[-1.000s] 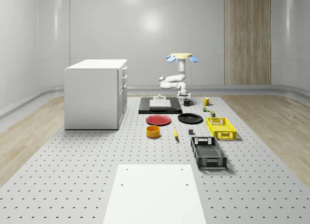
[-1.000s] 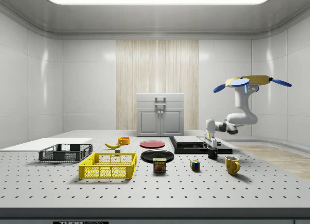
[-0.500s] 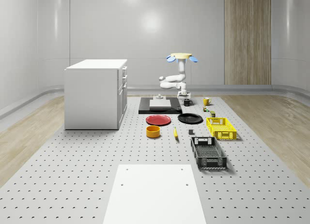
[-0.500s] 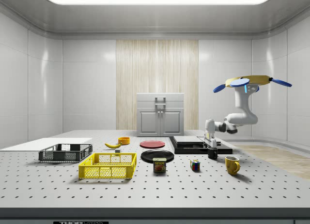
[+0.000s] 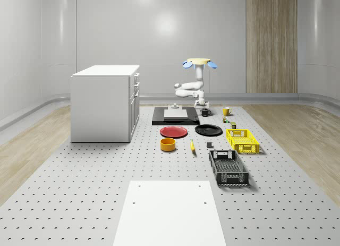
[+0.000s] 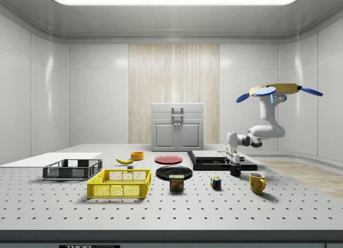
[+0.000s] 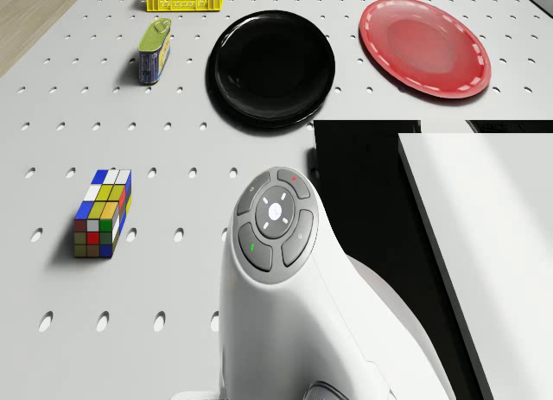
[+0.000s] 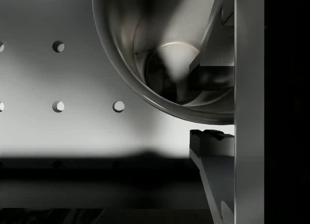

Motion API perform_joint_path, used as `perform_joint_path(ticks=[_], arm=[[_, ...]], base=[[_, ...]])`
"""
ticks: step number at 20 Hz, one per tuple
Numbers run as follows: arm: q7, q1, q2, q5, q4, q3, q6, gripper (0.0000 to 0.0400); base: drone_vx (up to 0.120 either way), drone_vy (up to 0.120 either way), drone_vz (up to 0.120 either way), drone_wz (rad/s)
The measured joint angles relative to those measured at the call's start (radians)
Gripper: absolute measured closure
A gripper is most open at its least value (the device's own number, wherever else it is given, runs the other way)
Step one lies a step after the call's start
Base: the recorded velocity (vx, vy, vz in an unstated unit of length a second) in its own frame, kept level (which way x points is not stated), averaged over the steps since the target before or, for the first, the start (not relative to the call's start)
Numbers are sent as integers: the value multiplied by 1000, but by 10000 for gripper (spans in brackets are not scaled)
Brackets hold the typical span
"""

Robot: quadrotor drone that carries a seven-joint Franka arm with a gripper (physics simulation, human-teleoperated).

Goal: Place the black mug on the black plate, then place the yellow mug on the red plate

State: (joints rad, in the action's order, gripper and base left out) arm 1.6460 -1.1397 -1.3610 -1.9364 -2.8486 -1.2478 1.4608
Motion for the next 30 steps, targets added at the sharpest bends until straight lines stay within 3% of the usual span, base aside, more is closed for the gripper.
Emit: perform_joint_path(ticks=[8, 13, 16, 30], arm=[[18, -11, -8, 100, -16, -102, -24, 289], [25, -17, -20, 136, -19, -135, -22, 290], [28, -20, -29, 147, -19, -144, -15, 290], [36, -29, -72, 173, -18, -159, 22, 290]], base=[[0, 0, 80, 0], [0, 0, 120, 0], [13, -120, 120, 0], [120, -14, 6, 0]])
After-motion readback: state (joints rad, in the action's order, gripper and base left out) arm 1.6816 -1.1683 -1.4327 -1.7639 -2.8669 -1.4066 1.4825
